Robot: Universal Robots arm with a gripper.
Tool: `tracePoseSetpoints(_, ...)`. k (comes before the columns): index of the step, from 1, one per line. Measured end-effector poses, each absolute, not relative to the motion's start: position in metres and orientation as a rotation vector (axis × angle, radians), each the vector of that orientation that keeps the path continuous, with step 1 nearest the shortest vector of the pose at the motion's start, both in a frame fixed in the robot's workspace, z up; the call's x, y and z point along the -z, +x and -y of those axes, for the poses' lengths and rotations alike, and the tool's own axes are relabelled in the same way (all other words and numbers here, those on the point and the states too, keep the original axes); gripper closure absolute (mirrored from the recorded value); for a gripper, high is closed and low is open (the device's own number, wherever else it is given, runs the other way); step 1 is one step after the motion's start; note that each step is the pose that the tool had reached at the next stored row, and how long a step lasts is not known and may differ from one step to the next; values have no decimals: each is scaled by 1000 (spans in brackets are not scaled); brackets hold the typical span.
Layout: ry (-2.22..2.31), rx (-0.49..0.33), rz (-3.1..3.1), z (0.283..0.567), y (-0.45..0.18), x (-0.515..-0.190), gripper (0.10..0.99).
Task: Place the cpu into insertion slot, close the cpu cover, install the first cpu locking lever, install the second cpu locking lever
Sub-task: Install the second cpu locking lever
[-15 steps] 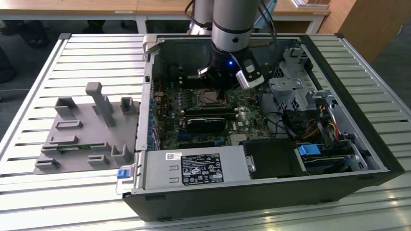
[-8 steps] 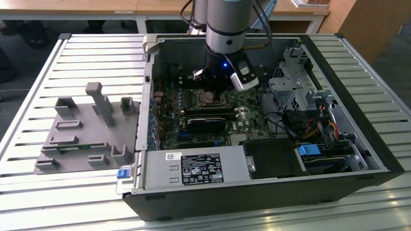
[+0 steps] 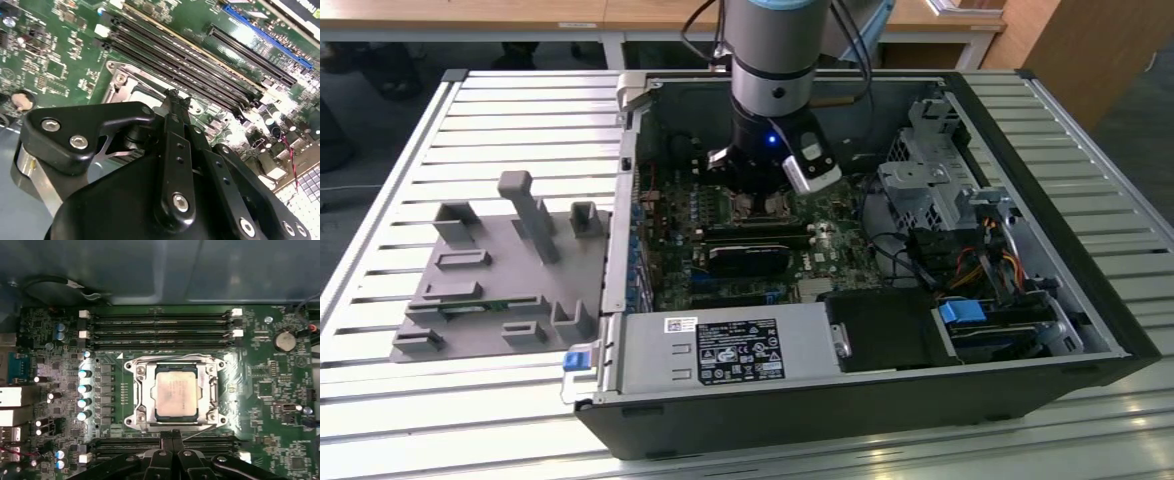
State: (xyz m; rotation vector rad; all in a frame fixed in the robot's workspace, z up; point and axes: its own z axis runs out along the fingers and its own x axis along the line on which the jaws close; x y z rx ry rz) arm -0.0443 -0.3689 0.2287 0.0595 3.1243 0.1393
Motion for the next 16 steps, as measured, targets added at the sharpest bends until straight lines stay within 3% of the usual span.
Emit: tracePoseSetpoints(16,60,-180,-3125,380,-58,-220,980)
